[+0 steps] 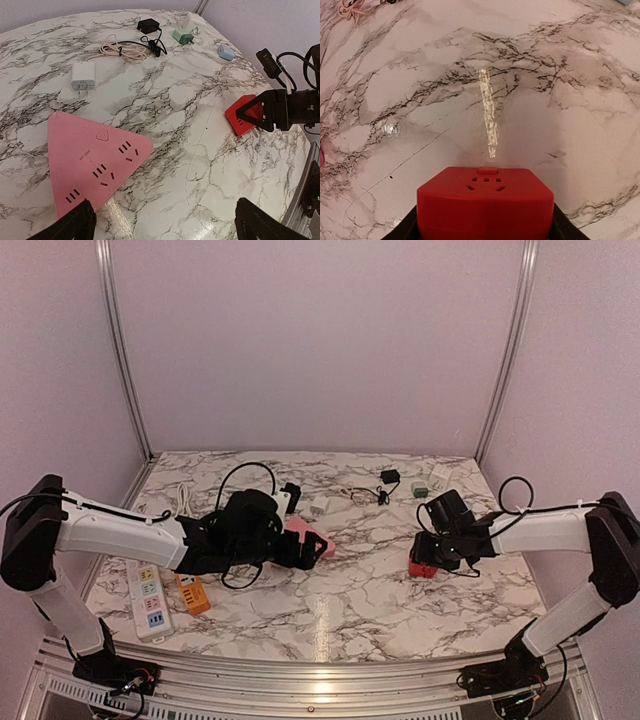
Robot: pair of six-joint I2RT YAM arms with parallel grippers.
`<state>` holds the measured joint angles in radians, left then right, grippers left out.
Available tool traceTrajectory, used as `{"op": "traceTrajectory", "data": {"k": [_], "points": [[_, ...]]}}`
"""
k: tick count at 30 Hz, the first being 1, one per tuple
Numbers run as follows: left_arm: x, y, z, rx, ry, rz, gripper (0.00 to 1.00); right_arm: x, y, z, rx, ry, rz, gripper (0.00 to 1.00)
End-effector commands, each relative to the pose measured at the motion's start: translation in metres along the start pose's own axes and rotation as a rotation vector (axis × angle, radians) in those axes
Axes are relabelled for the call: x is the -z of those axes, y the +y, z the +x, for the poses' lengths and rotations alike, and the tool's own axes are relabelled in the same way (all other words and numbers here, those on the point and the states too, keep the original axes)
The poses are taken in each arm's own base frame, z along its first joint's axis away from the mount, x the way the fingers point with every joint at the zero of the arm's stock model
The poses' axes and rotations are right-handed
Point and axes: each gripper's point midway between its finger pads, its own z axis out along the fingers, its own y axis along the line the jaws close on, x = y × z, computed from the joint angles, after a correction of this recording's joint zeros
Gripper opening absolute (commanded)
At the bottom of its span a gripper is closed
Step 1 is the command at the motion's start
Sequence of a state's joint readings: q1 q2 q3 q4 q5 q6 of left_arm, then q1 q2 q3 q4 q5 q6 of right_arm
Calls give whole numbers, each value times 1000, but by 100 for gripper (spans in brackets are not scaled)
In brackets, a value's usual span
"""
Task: Insert the plug
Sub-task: Place the plug at the center of the board, then move the plug to the center of the board.
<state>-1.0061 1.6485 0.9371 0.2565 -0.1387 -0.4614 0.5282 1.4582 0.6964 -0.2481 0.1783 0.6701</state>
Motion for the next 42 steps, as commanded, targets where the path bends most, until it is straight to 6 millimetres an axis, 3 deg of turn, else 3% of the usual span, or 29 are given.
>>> {"op": "traceTrajectory", "data": {"k": [1, 11, 16, 20, 28, 42], "points": [[7, 3, -3, 0, -14, -9, 99, -1, 8, 0, -4, -13, 3, 46], [10, 8, 0, -8, -16, -25, 99, 3, 22, 2, 7, 10, -47, 80], [10, 8, -2, -11, -20, -26, 99, 19, 32, -16, 40, -38, -79, 90], [9, 6, -4, -11, -20, -20, 99, 26, 38, -38, 131, -91, -84, 93], [10, 7, -1, -9, -15, -20, 99, 15, 32, -56, 218, -45, -156, 93], [3, 8, 11, 7, 18, -15, 99, 15, 64, -60, 350, -30, -315, 93]]}}
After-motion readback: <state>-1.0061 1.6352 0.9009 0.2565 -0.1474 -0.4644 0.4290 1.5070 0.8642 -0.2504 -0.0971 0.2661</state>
